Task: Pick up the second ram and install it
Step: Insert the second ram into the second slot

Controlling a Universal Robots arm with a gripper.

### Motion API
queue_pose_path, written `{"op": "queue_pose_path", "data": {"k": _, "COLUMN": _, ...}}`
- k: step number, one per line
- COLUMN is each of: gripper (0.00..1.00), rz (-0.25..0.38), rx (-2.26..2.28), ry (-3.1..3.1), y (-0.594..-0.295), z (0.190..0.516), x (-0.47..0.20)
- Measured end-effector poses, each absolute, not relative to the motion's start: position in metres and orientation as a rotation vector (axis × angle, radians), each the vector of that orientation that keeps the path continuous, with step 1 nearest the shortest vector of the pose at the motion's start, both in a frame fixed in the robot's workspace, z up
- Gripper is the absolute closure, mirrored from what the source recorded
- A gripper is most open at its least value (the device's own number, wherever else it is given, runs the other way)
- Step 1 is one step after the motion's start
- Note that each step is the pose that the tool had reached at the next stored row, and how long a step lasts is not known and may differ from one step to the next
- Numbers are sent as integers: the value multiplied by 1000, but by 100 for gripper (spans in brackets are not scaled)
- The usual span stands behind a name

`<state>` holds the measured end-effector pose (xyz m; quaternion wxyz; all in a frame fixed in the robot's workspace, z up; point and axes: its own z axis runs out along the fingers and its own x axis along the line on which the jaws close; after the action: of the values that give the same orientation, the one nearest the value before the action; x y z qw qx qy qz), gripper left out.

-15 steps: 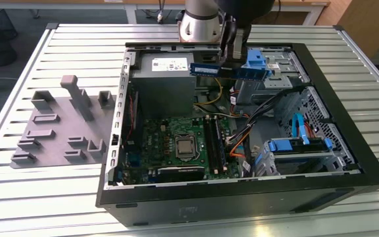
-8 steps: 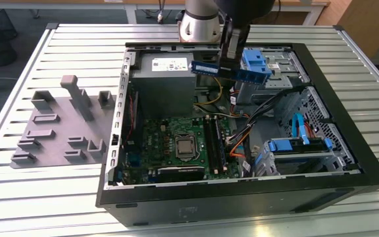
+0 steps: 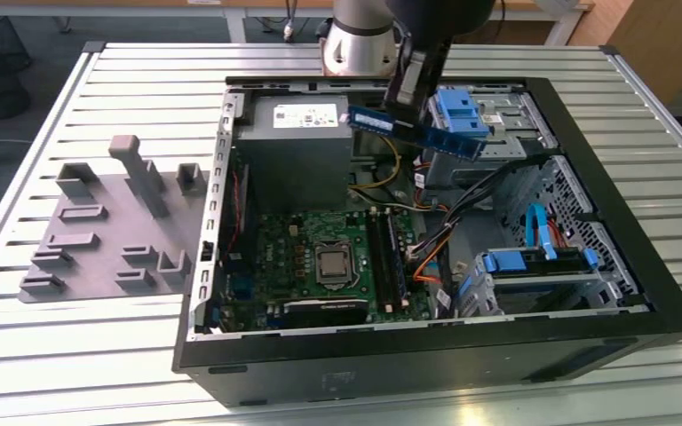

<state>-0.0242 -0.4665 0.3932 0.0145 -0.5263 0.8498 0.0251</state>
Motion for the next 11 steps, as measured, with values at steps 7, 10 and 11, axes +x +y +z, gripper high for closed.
{"op": "queue_pose_path", "data": {"k": 7, "gripper": 86, "rz": 78, "rx": -1607, "ry": 2664, "y": -467, "z": 393, "x": -24}}
{"op": "queue_pose_path", "data": {"k": 10, "gripper": 86, "rz": 78, "rx": -1606, "ry": 2664, "y": -467, "z": 393, "x": -24}}
{"op": "queue_pose_path", "data": {"k": 11, "gripper": 86, "rz": 78, "rx": -1606, "ry": 2664, "y": -467, "z": 393, "x": -24}}
